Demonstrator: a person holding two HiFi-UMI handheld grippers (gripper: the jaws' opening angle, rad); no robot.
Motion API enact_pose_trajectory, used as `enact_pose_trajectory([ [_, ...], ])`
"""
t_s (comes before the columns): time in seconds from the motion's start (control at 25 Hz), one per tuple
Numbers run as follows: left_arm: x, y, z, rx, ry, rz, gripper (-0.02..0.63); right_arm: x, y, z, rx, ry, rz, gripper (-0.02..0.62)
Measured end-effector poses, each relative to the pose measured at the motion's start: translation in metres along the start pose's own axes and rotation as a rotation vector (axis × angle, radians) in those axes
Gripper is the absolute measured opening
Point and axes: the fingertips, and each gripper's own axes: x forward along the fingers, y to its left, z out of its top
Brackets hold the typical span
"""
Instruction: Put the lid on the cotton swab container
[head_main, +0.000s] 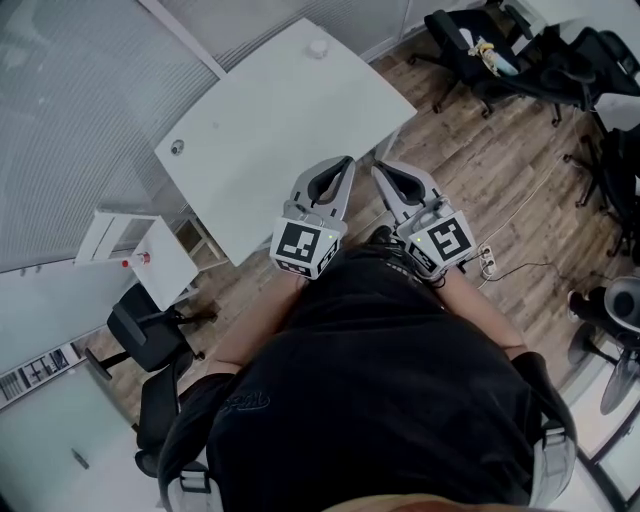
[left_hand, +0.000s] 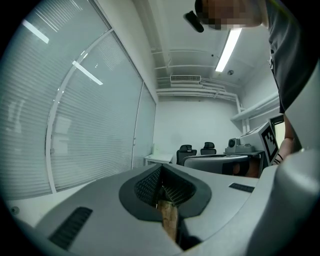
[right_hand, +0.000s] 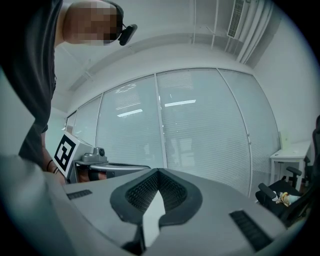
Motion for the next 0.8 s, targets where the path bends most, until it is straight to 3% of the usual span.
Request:
enact_pose_trajectory([
  [0.44,0.08,-0.046,0.005,-0.033,0.001,-0.06,0.015,-0.042,-0.065,-0.005,0.022,0.03,0.016,0.021],
  [0.8,0.119,-0.046,-0.003,-0.034,0.034,-0.094,0.015,-0.047,-0.104,-0.014,0.05,0.05,-0.038,0.021],
])
